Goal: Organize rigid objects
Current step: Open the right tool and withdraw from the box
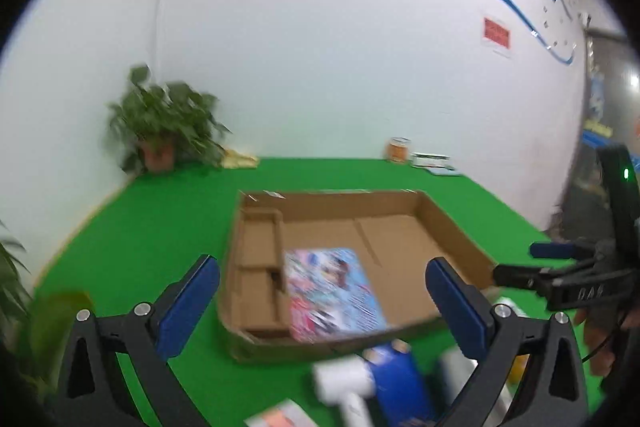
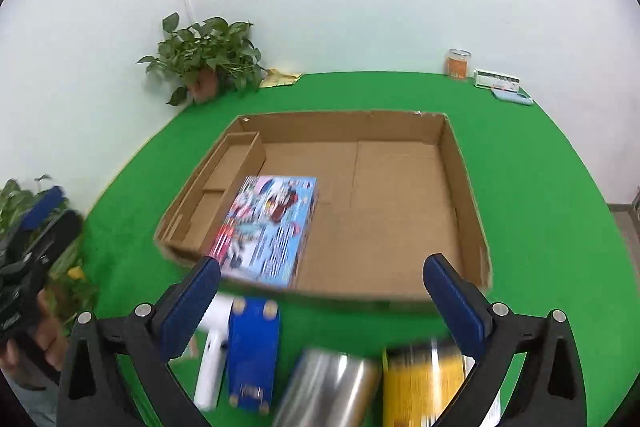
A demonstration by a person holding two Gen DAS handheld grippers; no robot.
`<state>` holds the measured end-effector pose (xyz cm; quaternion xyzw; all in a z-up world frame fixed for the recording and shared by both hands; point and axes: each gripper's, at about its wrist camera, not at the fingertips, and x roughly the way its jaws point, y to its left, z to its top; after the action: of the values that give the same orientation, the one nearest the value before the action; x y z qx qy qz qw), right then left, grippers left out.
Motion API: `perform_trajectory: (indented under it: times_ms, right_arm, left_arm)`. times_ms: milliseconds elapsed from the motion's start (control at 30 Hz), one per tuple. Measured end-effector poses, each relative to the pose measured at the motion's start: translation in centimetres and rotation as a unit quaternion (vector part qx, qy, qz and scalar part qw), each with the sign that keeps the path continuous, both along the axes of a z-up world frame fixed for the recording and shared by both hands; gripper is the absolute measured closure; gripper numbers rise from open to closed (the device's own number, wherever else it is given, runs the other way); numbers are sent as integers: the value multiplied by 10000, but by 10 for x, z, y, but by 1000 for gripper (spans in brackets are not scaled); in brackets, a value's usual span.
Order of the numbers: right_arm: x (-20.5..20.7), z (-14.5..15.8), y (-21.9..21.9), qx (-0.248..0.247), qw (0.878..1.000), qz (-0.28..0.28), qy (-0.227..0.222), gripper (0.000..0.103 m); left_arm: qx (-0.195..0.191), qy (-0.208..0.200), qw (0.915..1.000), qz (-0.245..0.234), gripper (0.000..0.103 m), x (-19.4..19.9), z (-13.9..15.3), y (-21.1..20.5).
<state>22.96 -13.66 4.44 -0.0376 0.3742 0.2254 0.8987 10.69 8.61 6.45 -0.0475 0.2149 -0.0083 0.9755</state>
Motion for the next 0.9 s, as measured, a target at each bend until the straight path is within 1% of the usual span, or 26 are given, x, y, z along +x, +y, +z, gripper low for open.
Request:
perform_trajectory:
  times_ms: [67, 133, 200, 267, 367, 467, 533, 667, 733, 900]
  right_arm:
    - [-18, -10, -4, -81, 9999, -16, 67, 1]
    - [-33, -19, -9, -136, 9998, -19, 155, 1]
    - [-54, -30, -16, -170, 9997, -66, 163, 1]
    - [-76, -37, -21, -194, 9997, -128, 82, 1]
    - [-96, -39, -29, -244, 9994, -229, -116, 1]
    - [-111, -39, -38, -194, 9993, -268, -176, 1]
    - [-118, -37, -40, -220, 9991, -264, -236, 1]
    - [-125, -33, -42, -239, 9990, -205, -309, 1]
    - [-127, -32, -44, -248, 9990, -193, -324, 1]
    - [-128, -35, -44, -233, 9993, -123, -279, 1]
  left_arm:
    - [-315, 106, 9993, -147, 1, -12, -4, -4]
    - [-549, 219, 9979, -251, 1, -21, -11, -10]
    - [-608, 256, 9974, -290, 1, -29, -15, -17]
    - [-526, 258, 9979, -288, 1, -36, -17, -25]
    - [-295, 284, 9989, -246, 1, -45, -16, -37]
    - [-139, 270, 9995, -119, 1, -51, -16, -45]
    - [-139, 304, 9994, -84, 1, -54, -17, -48]
    - [-282, 405, 9988, 21, 1, -59, -23, -50]
    - [-351, 465, 9983, 4, 1, -59, -24, -50]
    - [-356, 557, 9978, -48, 1, -57, -26, -54]
